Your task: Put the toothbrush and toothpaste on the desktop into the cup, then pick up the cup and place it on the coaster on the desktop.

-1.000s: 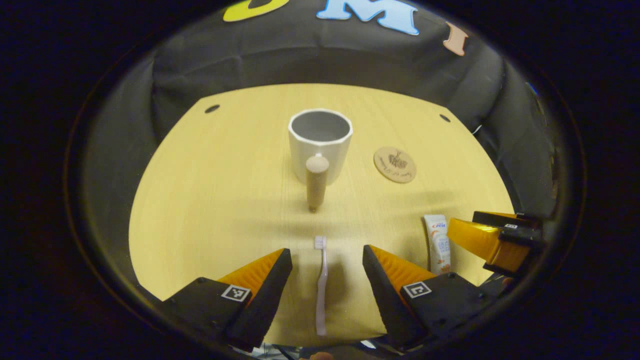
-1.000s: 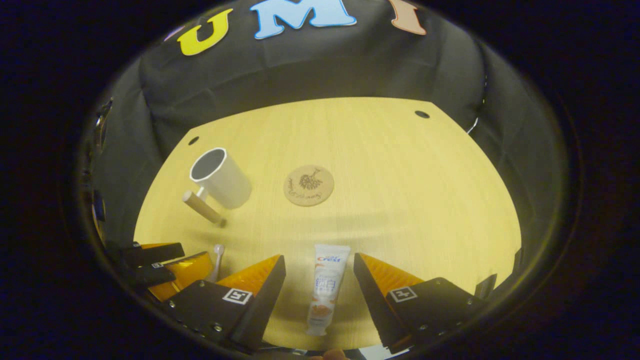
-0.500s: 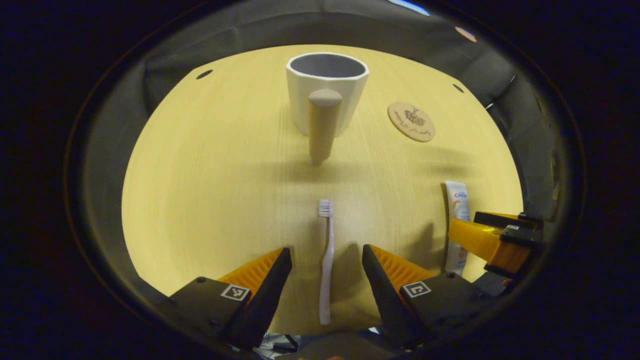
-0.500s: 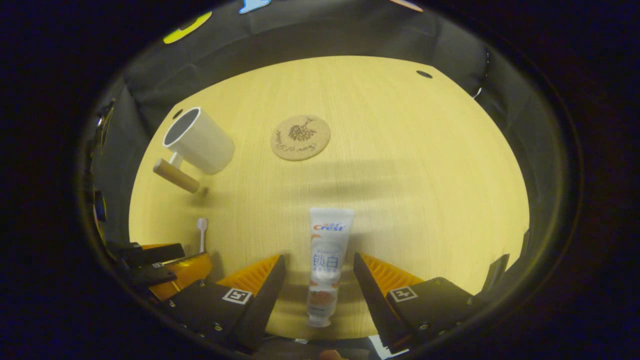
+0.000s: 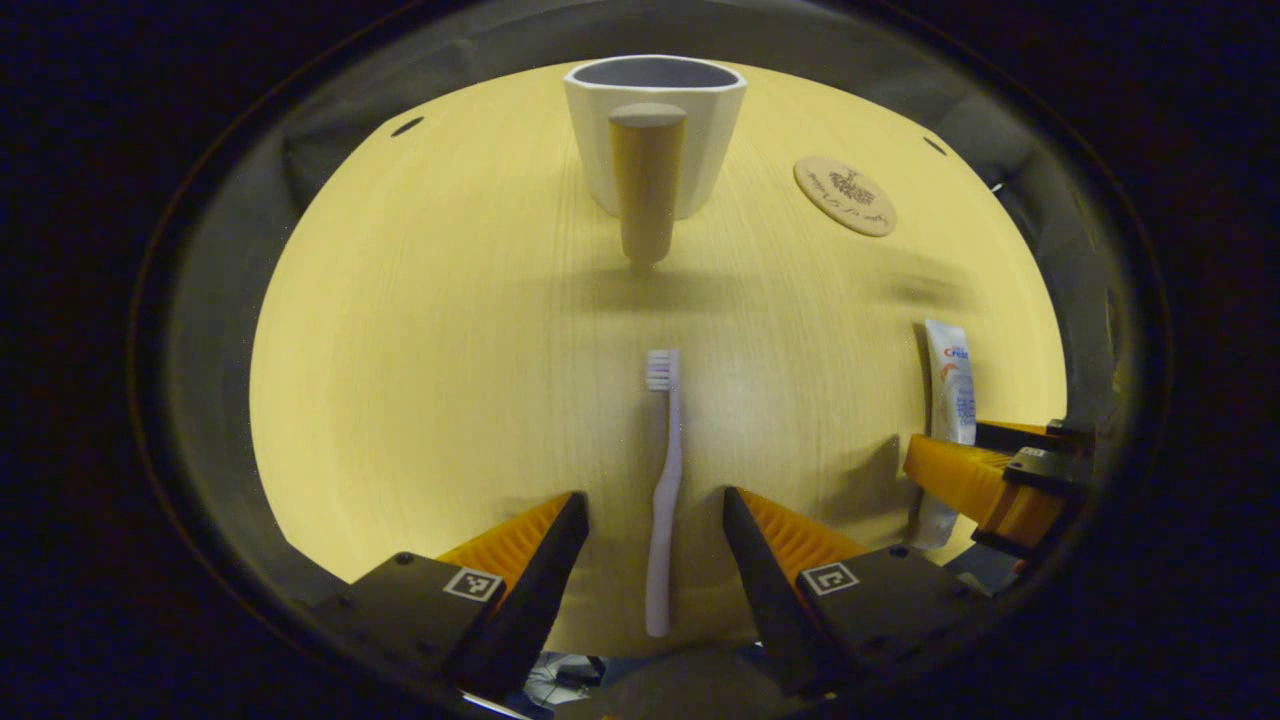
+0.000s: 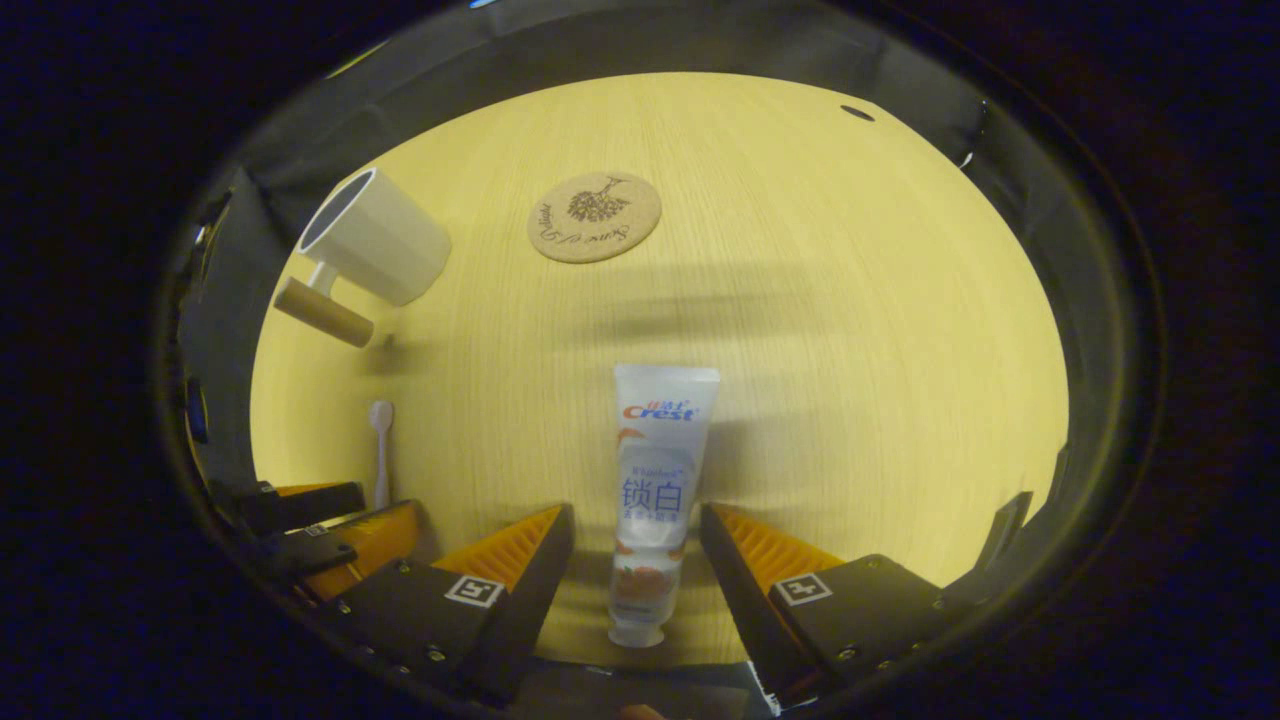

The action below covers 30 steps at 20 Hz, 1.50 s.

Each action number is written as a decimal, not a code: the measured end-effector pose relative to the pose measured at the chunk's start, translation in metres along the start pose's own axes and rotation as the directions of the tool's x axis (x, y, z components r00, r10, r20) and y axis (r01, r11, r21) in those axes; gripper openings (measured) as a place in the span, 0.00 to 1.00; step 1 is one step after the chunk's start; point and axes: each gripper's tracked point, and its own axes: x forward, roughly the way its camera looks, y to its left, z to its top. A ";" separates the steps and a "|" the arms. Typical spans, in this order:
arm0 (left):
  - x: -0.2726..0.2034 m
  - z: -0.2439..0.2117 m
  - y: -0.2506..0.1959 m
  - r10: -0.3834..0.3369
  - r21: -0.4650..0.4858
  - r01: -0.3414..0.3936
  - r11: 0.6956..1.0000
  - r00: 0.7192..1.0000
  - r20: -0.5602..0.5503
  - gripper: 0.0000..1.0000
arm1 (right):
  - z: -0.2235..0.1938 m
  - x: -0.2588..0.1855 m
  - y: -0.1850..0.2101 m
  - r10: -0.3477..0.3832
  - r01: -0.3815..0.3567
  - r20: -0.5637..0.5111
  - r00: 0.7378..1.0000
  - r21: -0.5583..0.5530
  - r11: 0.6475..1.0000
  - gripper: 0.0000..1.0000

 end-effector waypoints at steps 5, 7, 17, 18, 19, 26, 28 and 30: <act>-0.002 -0.001 -0.003 0.002 -0.029 -0.002 1.000 1.000 0.001 0.64 | 0.000 0.001 -0.004 -0.021 0.021 -0.003 1.000 -0.011 1.000 0.81; 0.001 0.000 -0.002 0.000 -0.061 0.001 0.998 1.000 0.012 0.49 | -0.003 0.001 -0.005 -0.018 0.018 -0.011 1.000 -0.021 1.000 0.66; -0.002 0.001 -0.001 -0.040 -0.014 0.041 0.999 0.996 0.078 0.15 | 0.001 -0.002 -0.001 0.147 -0.139 -0.027 0.989 0.195 0.971 0.21; -0.004 0.003 -0.001 -0.049 -0.021 0.051 0.998 0.995 0.083 0.10 | 0.003 -0.001 0.000 0.162 -0.156 -0.014 0.987 0.214 0.964 0.21; -0.005 0.002 -0.001 -0.058 -0.027 0.061 0.998 0.994 0.094 0.10 | 0.004 -0.002 0.000 0.168 -0.162 -0.007 0.986 0.216 0.963 0.21; -0.024 0.012 0.000 -0.088 -0.033 0.097 0.995 0.976 0.201 0.10 | 0.004 -0.017 -0.005 0.135 -0.143 0.072 0.988 0.116 0.983 0.21; -0.036 0.019 0.004 -0.089 -0.033 0.100 0.994 0.964 0.250 0.10 | 0.010 -0.025 -0.005 0.138 -0.149 0.108 0.984 0.101 0.984 0.21; -0.045 0.028 0.004 -0.091 -0.029 0.104 0.994 0.951 0.296 0.10 | 0.018 -0.034 -0.004 0.138 -0.152 0.150 0.979 0.088 0.984 0.21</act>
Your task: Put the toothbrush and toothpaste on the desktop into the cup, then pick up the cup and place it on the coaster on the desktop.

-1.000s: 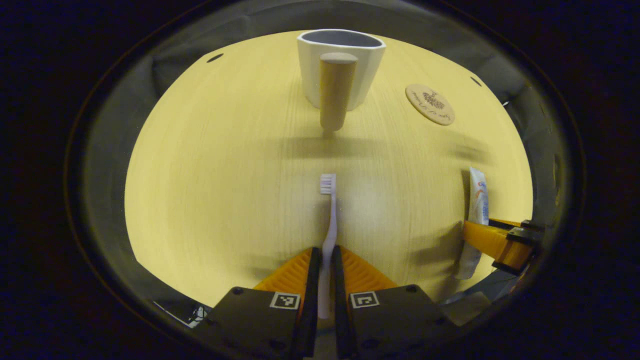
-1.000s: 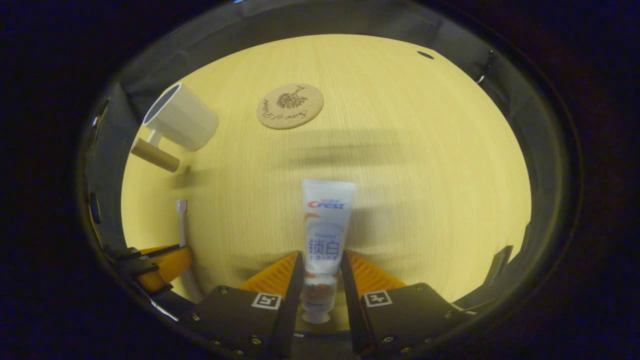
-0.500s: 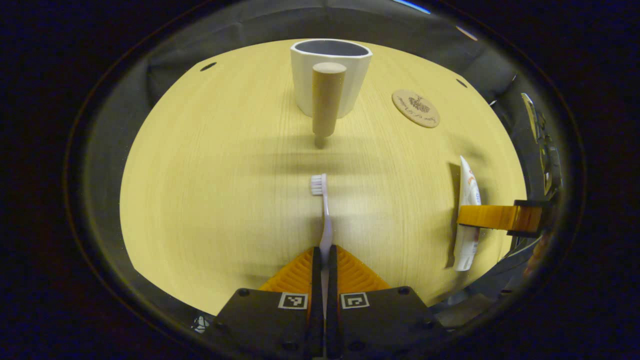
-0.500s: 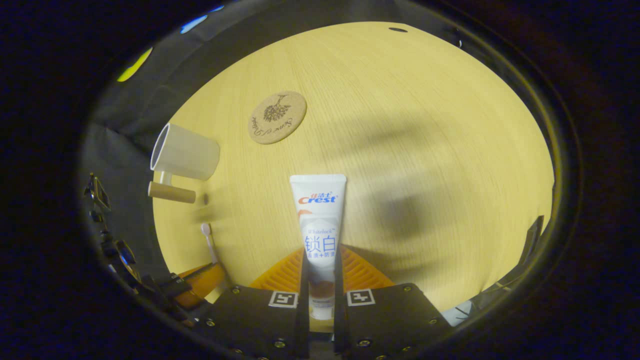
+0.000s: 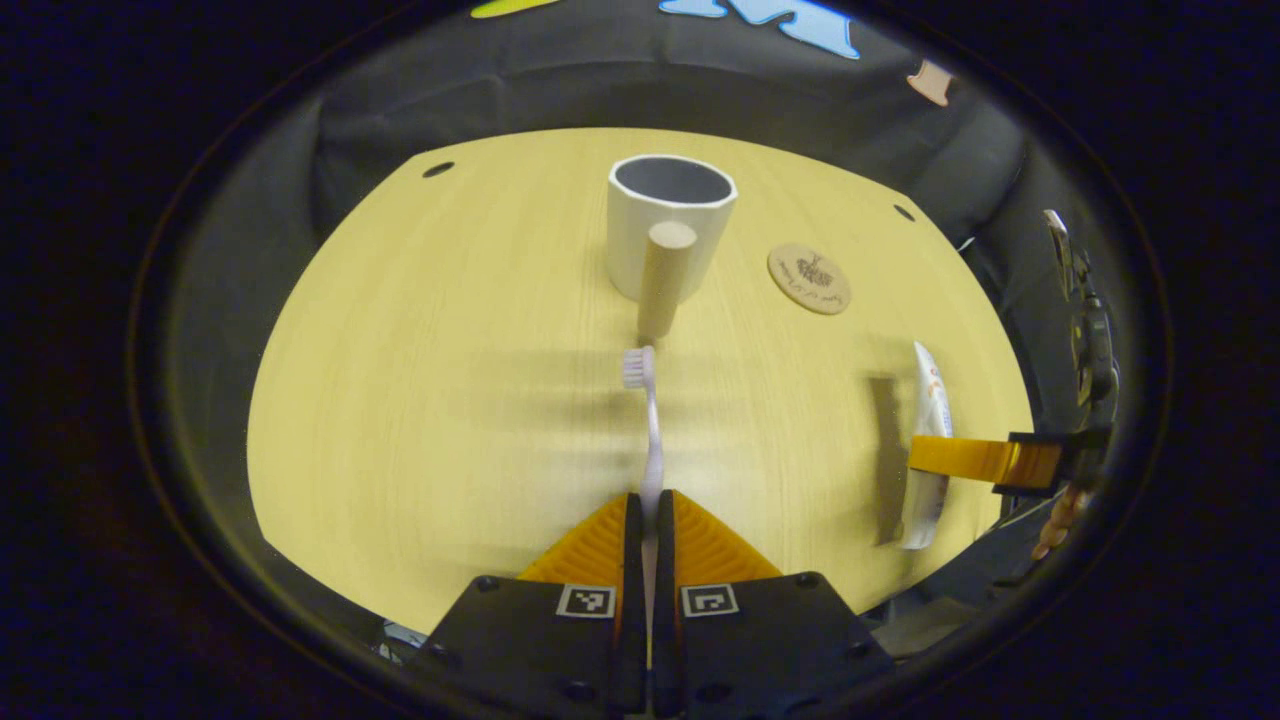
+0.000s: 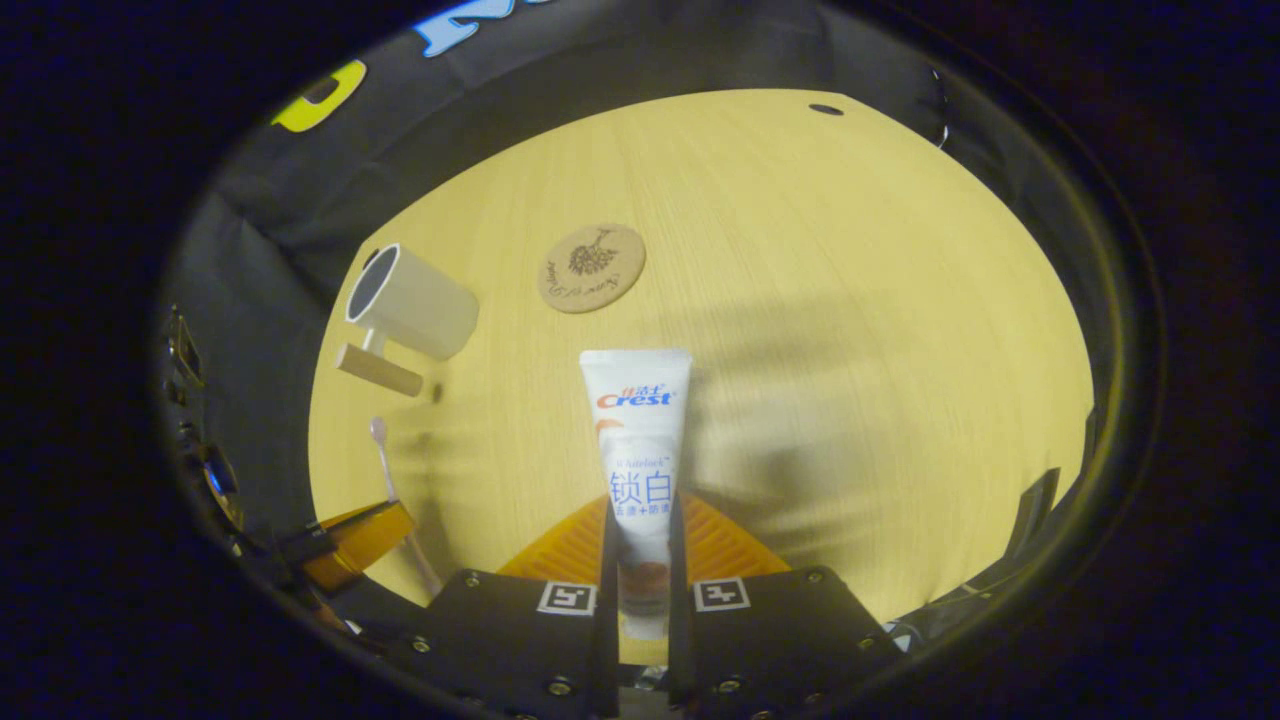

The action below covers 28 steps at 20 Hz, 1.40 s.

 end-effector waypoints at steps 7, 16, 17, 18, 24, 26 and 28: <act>-0.041 0.032 0.009 -0.039 -0.002 0.040 0.999 0.982 0.185 0.10 | 0.035 -0.025 0.029 0.087 -0.081 0.146 0.985 -0.043 0.996 0.21; -0.130 0.075 0.097 -0.105 -0.001 0.123 0.992 0.856 0.506 0.10 | 0.093 -0.068 0.057 0.154 -0.096 0.385 0.910 -0.165 0.982 0.21; -0.134 0.079 0.098 -0.117 0.013 0.130 0.991 0.838 0.533 0.10 | 0.097 -0.071 0.060 0.162 -0.101 0.401 0.902 -0.169 0.980 0.21; -0.135 0.083 0.098 -0.122 0.023 0.131 0.991 0.822 0.557 0.10 | 0.102 -0.075 0.062 0.170 -0.106 0.416 0.893 -0.174 0.979 0.20; -0.145 0.129 0.094 -0.171 0.073 0.165 0.984 0.723 0.669 0.10 | 0.115 -0.086 0.078 0.200 -0.117 0.473 0.858 -0.201 0.973 0.20; -0.143 0.144 0.094 -0.184 0.081 0.178 0.981 0.693 0.697 0.10 | 0.118 -0.089 0.079 0.197 -0.113 0.478 0.856 -0.198 0.974 0.20; -0.141 0.164 0.093 -0.200 0.089 0.198 0.976 0.655 0.729 0.10 | 0.118 -0.092 0.082 0.200 -0.113 0.487 0.850 -0.203 0.973 0.21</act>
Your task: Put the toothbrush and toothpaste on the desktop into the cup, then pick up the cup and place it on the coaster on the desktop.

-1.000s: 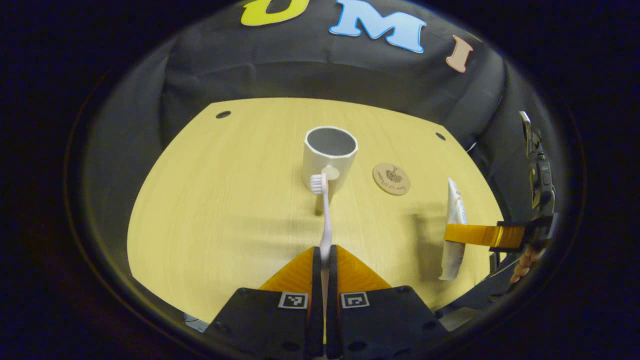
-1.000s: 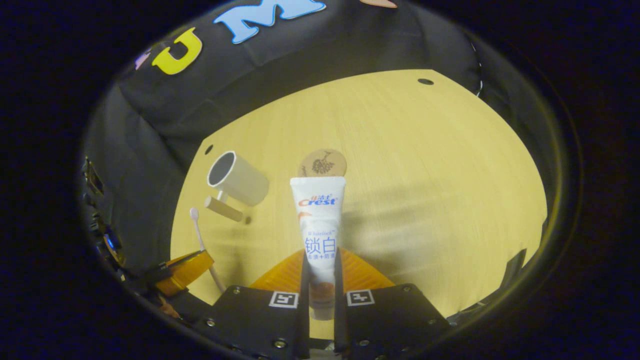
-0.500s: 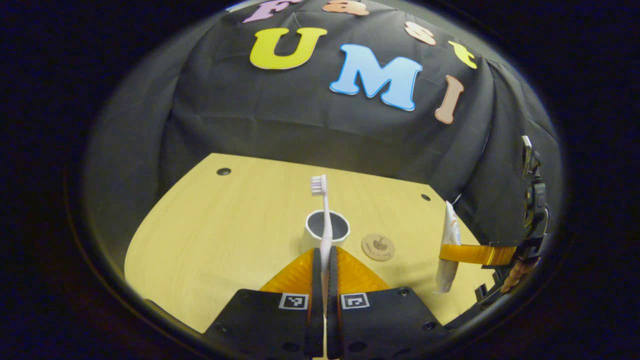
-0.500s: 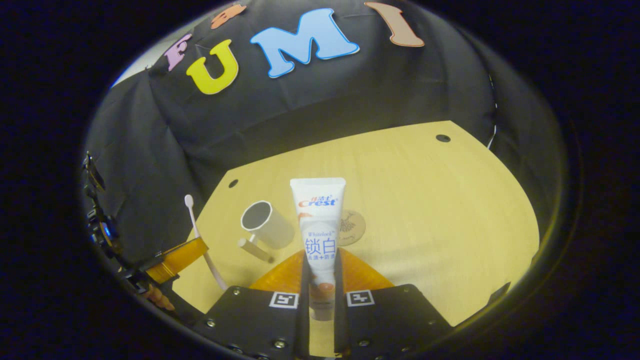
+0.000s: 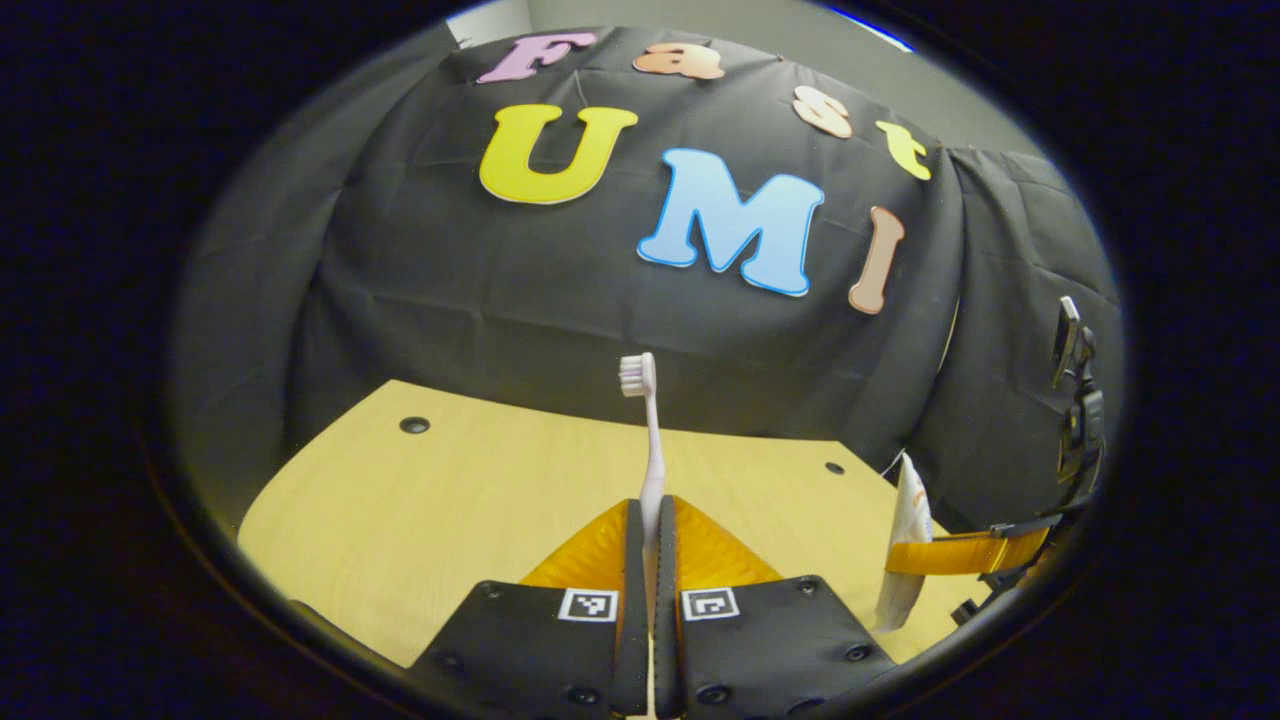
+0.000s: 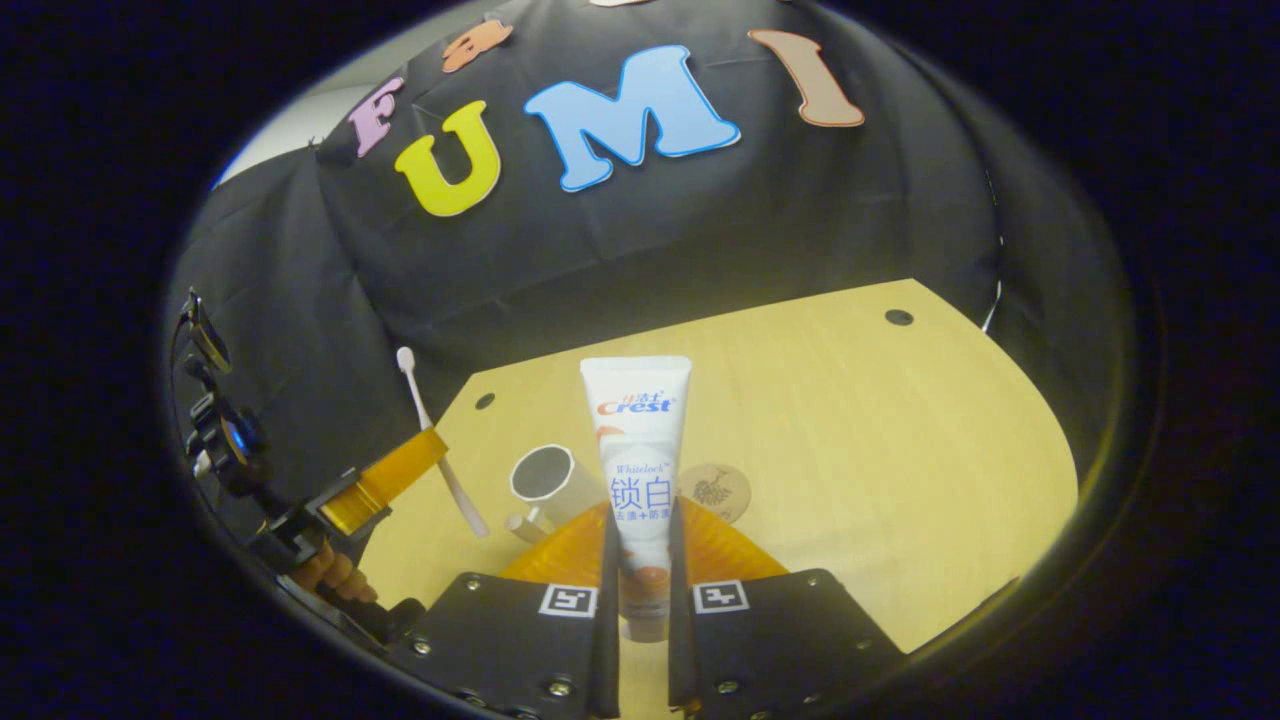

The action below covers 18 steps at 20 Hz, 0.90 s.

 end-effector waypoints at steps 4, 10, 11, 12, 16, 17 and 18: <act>0.031 0.016 -0.006 -0.035 0.006 0.035 0.999 0.997 0.070 0.10 | 0.004 -0.002 0.000 -0.017 0.017 0.017 1.000 0.007 1.000 0.20; 0.068 0.014 -0.004 -0.030 -0.016 0.031 0.999 0.996 0.079 0.09 | 0.006 -0.001 0.000 -0.018 0.019 0.060 0.998 -0.013 1.000 0.20; 0.072 0.012 -0.001 -0.022 -0.017 0.024 1.000 0.997 0.077 0.09 | 0.005 0.000 -0.001 -0.019 0.020 0.056 0.998 -0.016 1.000 0.20; 0.077 0.006 0.003 -0.018 -0.017 0.019 1.000 0.997 0.071 0.09 | 0.002 0.003 -0.001 -0.021 0.022 0.050 0.999 -0.021 1.000 0.21; 0.094 -0.021 0.013 -0.007 0.003 0.007 1.000 1.000 0.020 0.09 | 0.002 0.006 -0.002 -0.018 0.019 0.018 1.000 -0.042 0.999 0.21; 0.095 -0.028 0.014 -0.003 0.007 0.003 1.000 1.000 0.010 0.09 | 0.002 0.006 -0.003 -0.017 0.018 0.015 1.000 -0.049 0.999 0.21; 0.096 -0.033 0.017 0.006 0.011 -0.006 1.000 1.000 0.000 0.09 | 0.002 0.006 -0.003 -0.016 0.017 0.013 1.000 -0.056 0.998 0.20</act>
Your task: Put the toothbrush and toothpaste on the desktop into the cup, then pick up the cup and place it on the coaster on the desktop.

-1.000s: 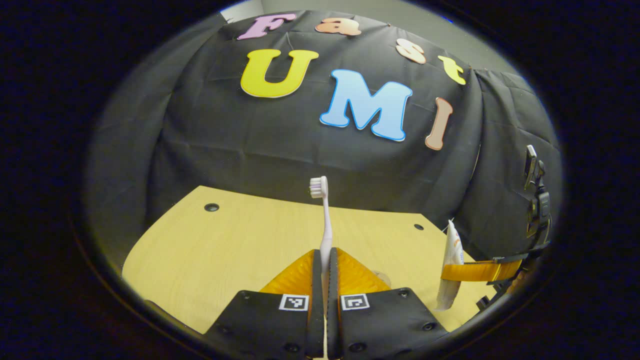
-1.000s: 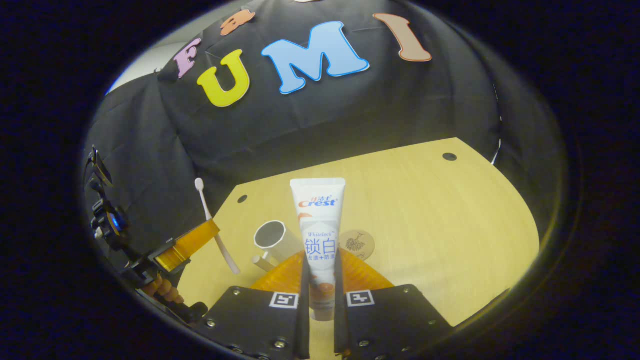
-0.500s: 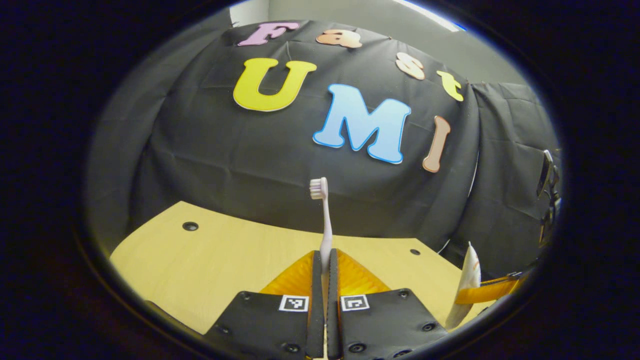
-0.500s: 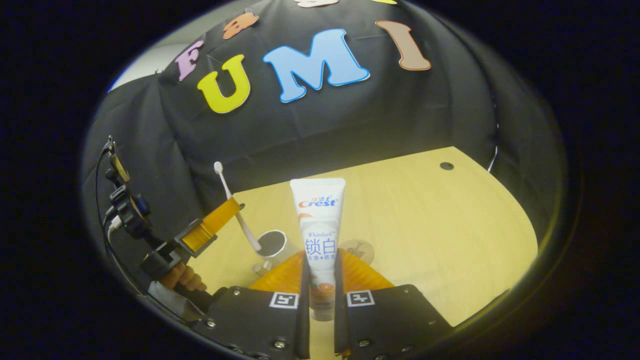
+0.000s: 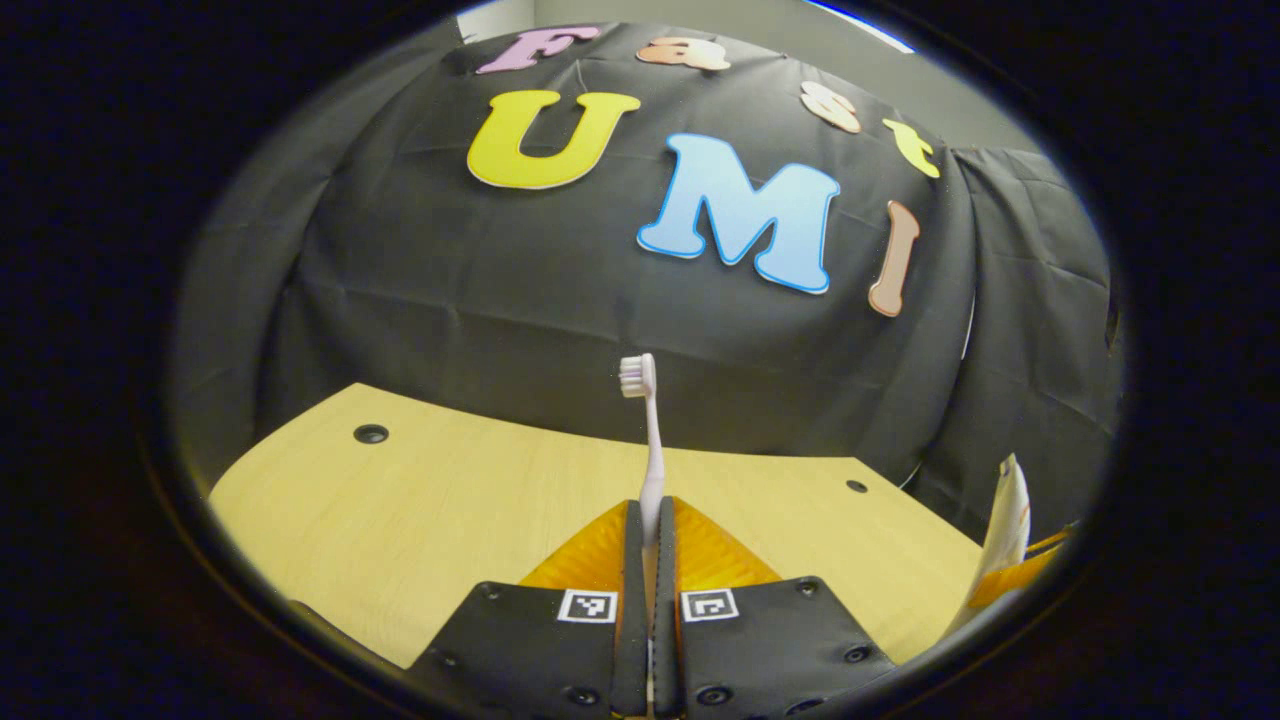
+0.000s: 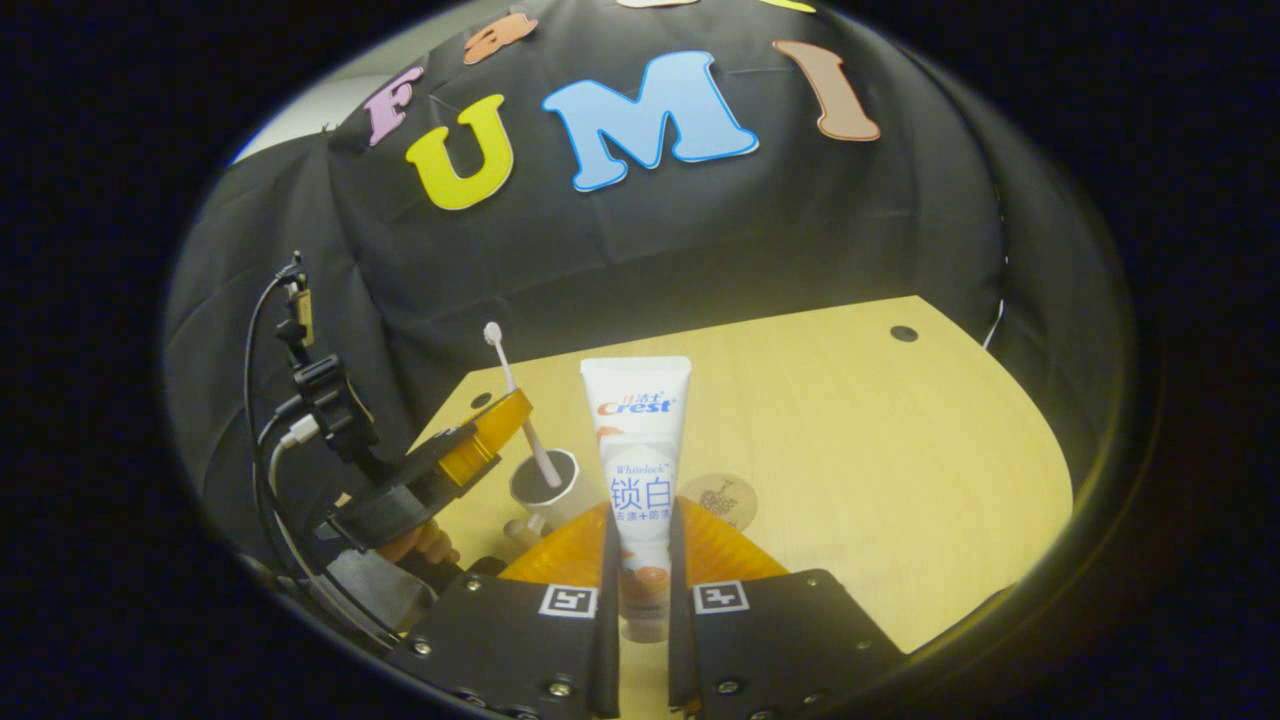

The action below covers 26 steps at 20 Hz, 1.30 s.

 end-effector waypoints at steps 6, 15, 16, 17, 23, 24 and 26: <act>0.001 -0.030 0.010 0.040 0.010 -0.039 0.999 0.995 -0.095 0.18 | 0.004 0.003 0.007 0.050 -0.050 0.025 0.998 -0.007 0.999 0.20; -0.030 -0.038 0.007 0.014 0.019 -0.010 1.000 0.982 -0.189 0.48 | 0.026 0.035 0.037 0.165 -0.161 0.064 0.984 -0.067 0.985 0.20; -0.035 -0.039 0.005 0.004 0.008 -0.002 1.000 0.980 -0.201 0.61 | 0.027 0.040 0.042 0.175 -0.171 0.063 0.982 -0.074 0.983 0.20; -0.038 -0.037 0.005 0.002 -0.002 -0.003 1.000 0.978 -0.207 0.64 | 0.031 0.045 0.046 0.182 -0.177 0.074 0.980 -0.077 0.981 0.20; -0.054 -0.027 0.007 -0.003 -0.007 0.001 1.000 0.977 -0.215 0.78 | 0.051 0.066 0.070 0.237 -0.227 0.134 0.962 -0.082 0.970 0.20; -0.058 -0.028 0.008 -0.006 -0.011 0.003 1.000 0.976 -0.220 0.76 | 0.054 0.068 0.073 0.241 -0.231 0.141 0.960 -0.088 0.969 0.20; -0.063 -0.026 0.011 -0.007 -0.025 0.002 1.000 0.974 -0.225 0.78 | 0.058 0.074 0.076 0.243 -0.228 0.156 0.957 -0.104 0.968 0.20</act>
